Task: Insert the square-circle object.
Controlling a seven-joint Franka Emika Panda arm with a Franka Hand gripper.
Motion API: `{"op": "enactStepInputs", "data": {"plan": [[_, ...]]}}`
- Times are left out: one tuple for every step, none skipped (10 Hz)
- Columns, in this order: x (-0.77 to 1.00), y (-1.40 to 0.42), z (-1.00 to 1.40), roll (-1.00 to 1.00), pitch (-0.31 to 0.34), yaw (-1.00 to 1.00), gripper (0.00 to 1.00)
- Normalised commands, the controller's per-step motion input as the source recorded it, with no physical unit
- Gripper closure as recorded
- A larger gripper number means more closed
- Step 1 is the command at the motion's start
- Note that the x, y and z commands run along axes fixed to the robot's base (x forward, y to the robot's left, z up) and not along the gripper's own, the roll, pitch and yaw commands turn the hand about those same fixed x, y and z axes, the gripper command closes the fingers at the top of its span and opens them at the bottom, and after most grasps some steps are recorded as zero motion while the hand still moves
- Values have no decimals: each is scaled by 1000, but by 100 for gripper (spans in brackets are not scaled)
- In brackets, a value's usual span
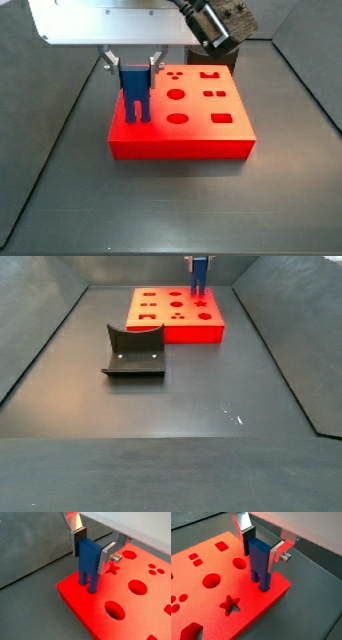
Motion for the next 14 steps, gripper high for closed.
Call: {"op": "enactStepInputs", "data": {"plan": [[0,-89,-254,93,0,-17,100],[11,-3,-309,0,-60,-17,100],[80,0,-454,0,-50,-54,100],[0,-14,-686,-74,-260,-71,100],[83,0,-666,-51,-290,-60,100],[74,0,-669,0,-274,-74,100],[0,-6,-746,90,-226,-66,100],[0,-86,-771,251,-109,-77,100],[0,-100,-760,316,0,-111,100],[0,-86,-654,301,36,-157,100],[0,-111,-703,243,60,-217,100],[0,-171,-894,143,51,-249,100],[89,0,-666,27,34,-166,100],[0,0,0,0,0,0,100]]}}
